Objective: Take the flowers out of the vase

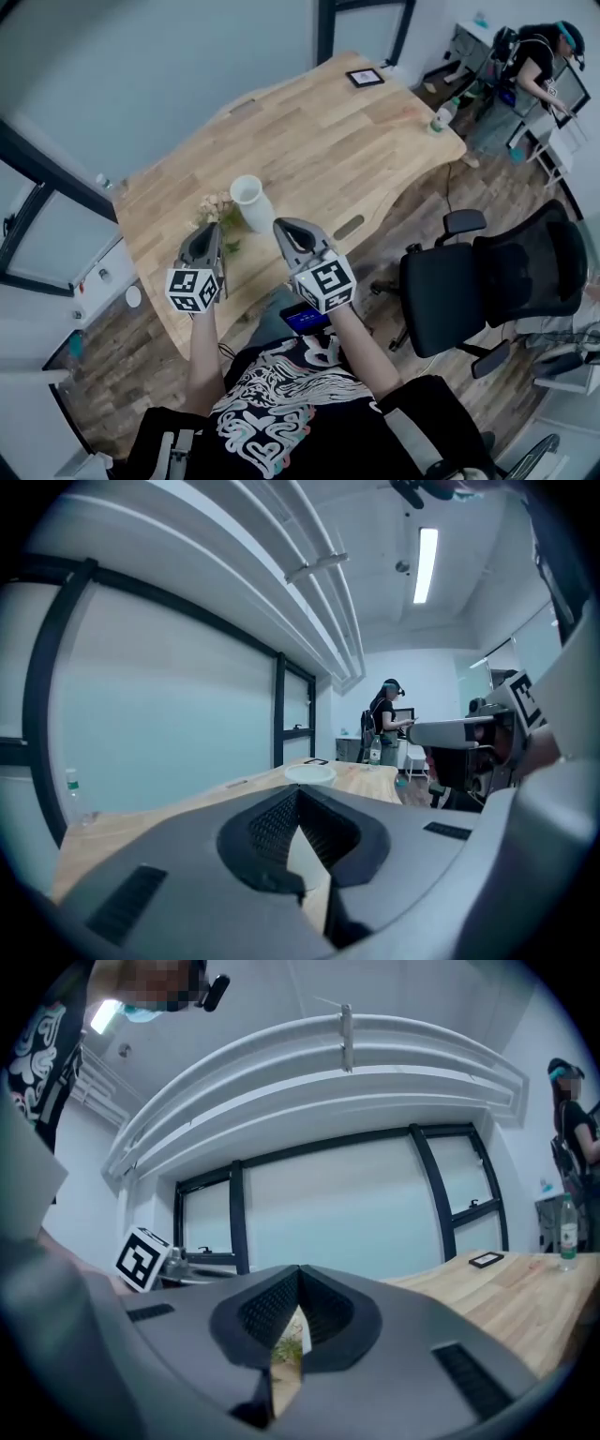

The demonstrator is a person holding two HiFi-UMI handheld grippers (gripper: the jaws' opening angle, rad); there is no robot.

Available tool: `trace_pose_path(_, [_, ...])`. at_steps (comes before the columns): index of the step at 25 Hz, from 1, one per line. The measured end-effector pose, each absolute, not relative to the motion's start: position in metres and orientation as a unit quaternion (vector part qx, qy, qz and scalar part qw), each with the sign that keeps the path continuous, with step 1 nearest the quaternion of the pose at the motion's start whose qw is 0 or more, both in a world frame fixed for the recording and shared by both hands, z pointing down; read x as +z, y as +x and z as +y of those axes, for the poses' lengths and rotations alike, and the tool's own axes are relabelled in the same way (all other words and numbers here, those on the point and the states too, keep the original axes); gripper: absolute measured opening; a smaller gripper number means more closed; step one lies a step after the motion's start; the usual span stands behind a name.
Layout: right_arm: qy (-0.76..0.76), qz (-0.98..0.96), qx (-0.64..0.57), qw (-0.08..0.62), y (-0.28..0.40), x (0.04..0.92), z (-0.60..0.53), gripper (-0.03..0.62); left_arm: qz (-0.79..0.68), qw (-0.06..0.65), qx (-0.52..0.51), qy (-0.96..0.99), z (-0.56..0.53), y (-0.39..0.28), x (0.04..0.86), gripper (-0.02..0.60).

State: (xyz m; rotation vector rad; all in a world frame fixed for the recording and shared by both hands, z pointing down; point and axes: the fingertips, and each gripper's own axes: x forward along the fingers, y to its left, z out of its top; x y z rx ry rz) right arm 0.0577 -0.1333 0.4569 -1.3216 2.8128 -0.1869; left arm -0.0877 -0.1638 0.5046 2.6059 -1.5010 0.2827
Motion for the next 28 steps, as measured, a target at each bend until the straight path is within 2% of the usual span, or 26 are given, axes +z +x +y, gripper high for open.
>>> trace_pose_path(3, [-0.438,0.898,-0.041,-0.026,0.06,0.462,-0.121,0.006,-0.492,0.048,0.089,0.864,-0.14,-0.08,0.489,0.003])
trace_pose_path(8, [-0.438,0.897,-0.042,-0.043,0.069,0.462,-0.099,0.006,-0.483,0.035,0.085,0.871,-0.114,-0.061,0.474,0.003])
trace_pose_path(17, [-0.467,0.883,-0.017,-0.045,0.097,0.441,-0.087,0.006,-0.492,0.025,0.071,0.868,-0.102,-0.051,0.452,0.003])
trace_pose_path(28, [-0.459,0.887,0.005,-0.045,0.082,0.426,-0.016,0.006,-0.531,0.01,0.023,0.847,-0.032,-0.073,0.429,0.003])
